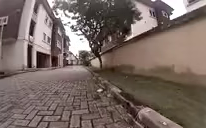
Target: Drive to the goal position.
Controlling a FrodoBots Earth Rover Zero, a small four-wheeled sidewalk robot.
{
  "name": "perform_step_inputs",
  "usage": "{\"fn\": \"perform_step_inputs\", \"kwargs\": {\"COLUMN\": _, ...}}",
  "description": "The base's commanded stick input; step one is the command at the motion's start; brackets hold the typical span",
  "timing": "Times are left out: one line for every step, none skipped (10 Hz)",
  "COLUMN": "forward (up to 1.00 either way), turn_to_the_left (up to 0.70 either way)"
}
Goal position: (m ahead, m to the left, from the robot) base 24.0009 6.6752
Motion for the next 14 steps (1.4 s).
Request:
{"fn": "perform_step_inputs", "kwargs": {"forward": 0.50, "turn_to_the_left": 0.11}}
{"fn": "perform_step_inputs", "kwargs": {"forward": 0.50, "turn_to_the_left": 0.24}}
{"fn": "perform_step_inputs", "kwargs": {"forward": 0.50, "turn_to_the_left": 0.35}}
{"fn": "perform_step_inputs", "kwargs": {"forward": 0.50, "turn_to_the_left": 0.46}}
{"fn": "perform_step_inputs", "kwargs": {"forward": 0.50, "turn_to_the_left": 0.49}}
{"fn": "perform_step_inputs", "kwargs": {"forward": 0.50, "turn_to_the_left": 0.50}}
{"fn": "perform_step_inputs", "kwargs": {"forward": 0.50, "turn_to_the_left": 0.23}}
{"fn": "perform_step_inputs", "kwargs": {"forward": 0.50, "turn_to_the_left": 0.00}}
{"fn": "perform_step_inputs", "kwargs": {"forward": 0.50, "turn_to_the_left": 0.00}}
{"fn": "perform_step_inputs", "kwargs": {"forward": 0.50, "turn_to_the_left": 0.00}}
{"fn": "perform_step_inputs", "kwargs": {"forward": 0.50, "turn_to_the_left": 0.00}}
{"fn": "perform_step_inputs", "kwargs": {"forward": 0.50, "turn_to_the_left": 0.00}}
{"fn": "perform_step_inputs", "kwargs": {"forward": 0.50, "turn_to_the_left": 0.00}}
{"fn": "perform_step_inputs", "kwargs": {"forward": 0.50, "turn_to_the_left": 0.00}}
